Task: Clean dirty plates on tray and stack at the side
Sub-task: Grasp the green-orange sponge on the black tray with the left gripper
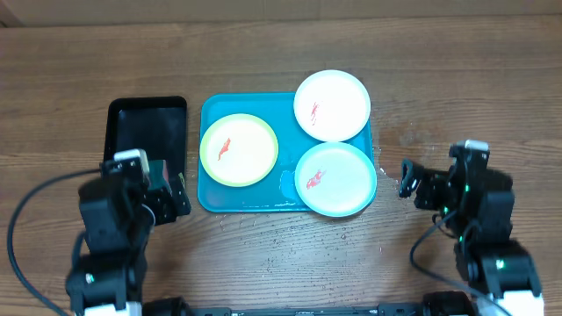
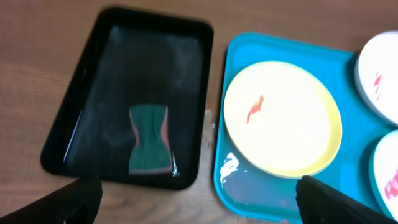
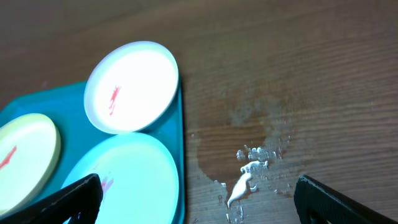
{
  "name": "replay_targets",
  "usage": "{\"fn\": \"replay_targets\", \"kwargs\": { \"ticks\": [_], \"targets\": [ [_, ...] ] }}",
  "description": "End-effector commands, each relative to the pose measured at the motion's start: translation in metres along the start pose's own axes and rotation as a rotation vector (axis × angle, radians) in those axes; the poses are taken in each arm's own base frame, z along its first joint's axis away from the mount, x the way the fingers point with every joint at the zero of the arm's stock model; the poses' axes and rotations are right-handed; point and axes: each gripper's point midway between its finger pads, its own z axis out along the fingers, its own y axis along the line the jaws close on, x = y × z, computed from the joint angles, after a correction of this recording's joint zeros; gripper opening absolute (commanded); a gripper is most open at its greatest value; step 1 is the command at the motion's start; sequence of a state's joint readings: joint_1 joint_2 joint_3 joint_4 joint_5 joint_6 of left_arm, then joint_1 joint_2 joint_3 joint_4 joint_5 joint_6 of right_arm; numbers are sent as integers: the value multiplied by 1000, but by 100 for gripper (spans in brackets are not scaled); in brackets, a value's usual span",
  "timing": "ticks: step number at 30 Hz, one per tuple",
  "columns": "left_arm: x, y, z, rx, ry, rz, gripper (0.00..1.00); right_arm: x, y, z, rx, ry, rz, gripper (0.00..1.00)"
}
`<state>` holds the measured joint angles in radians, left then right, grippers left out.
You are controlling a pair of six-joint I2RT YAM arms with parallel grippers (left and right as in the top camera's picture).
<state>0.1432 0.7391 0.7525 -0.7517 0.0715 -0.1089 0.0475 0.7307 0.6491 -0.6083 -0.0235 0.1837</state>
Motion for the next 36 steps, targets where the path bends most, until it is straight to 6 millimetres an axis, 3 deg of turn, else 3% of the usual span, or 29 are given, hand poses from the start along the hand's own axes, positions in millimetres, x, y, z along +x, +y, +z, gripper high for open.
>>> {"fn": "replay_targets", "kwargs": {
  "ticks": [1,9,11,14,17,21,32,36],
  "targets": [
    [-10,-3,2,-3,80,-3,100,-22,11,-1,-29,24,10,100],
    [8,-2,38,-3,229,-39,100,-28,39,12,-185,38,-2,100],
    [2,-6,48,21,215,-40,100,-29,47,13,-227,38,-8,100],
    [-12,-9,59,31,194,-67,89,-29,47,16,-224,55,-13,100],
    [-25,1,70,-33,212,-63,86,-30,47,19,-214,97,-19,100],
    [-32,17,82,-133,282,-55,88,-33,50,22,-214,166,-34,100],
    [19,25,128,-180,517,-121,79,-46,86,34,-275,239,-147,100],
    [35,29,141,-199,578,-118,74,-50,89,34,-284,222,-153,100]
  ]
}}
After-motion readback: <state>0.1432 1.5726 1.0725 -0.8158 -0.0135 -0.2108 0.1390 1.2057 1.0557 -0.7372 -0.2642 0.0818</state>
